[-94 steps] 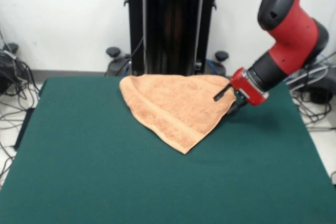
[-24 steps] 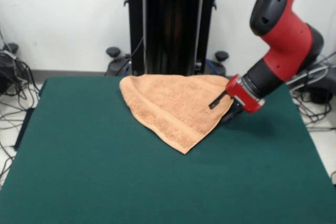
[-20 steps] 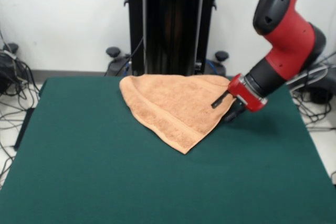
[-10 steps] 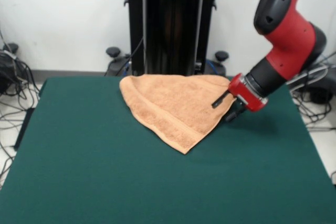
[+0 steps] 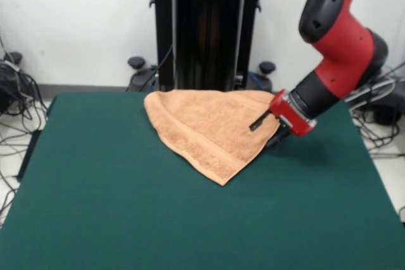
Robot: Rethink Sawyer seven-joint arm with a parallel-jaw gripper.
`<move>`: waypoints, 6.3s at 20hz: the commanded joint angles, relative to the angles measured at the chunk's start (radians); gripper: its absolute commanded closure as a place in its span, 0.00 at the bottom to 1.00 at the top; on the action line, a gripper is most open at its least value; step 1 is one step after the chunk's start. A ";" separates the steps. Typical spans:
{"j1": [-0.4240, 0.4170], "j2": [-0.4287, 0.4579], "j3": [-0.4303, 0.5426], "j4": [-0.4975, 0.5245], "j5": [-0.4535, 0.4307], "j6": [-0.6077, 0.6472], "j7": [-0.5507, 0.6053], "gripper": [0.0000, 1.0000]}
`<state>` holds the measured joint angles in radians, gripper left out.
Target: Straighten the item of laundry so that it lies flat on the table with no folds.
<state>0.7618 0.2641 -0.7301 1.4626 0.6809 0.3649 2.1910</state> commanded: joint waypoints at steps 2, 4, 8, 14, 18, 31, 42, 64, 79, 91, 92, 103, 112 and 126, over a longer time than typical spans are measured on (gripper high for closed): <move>-0.048 -0.017 0.186 0.002 -0.002 0.062 0.191 0.00; -0.058 -0.024 0.195 0.005 -0.006 0.068 0.183 0.00; -0.066 -0.031 0.211 0.010 -0.009 0.065 0.179 0.00; -0.027 -0.016 0.193 0.016 0.003 0.022 0.221 0.00; 0.032 0.025 0.125 -0.004 0.014 0.001 0.268 0.00; 0.011 -0.036 0.138 0.076 -0.018 -0.099 0.186 0.00; -0.065 -0.138 0.229 0.138 -0.079 -0.114 0.128 0.00; -0.069 -0.187 0.278 0.170 -0.111 -0.095 0.157 0.00; -0.077 -0.195 0.388 0.304 -0.145 -0.327 0.178 0.00; -0.032 -0.154 0.374 0.262 -0.084 -0.312 0.194 0.00; -0.021 -0.154 0.360 0.255 -0.079 -0.295 0.192 0.00; 0.030 -0.160 0.273 0.182 -0.074 -0.131 0.185 0.00; 0.018 -0.087 0.272 0.113 -0.057 -0.183 0.195 0.00; 0.042 -0.059 0.268 0.077 -0.022 -0.175 0.234 0.00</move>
<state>0.8026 0.1404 -0.5194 1.6885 0.5710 0.1414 2.1910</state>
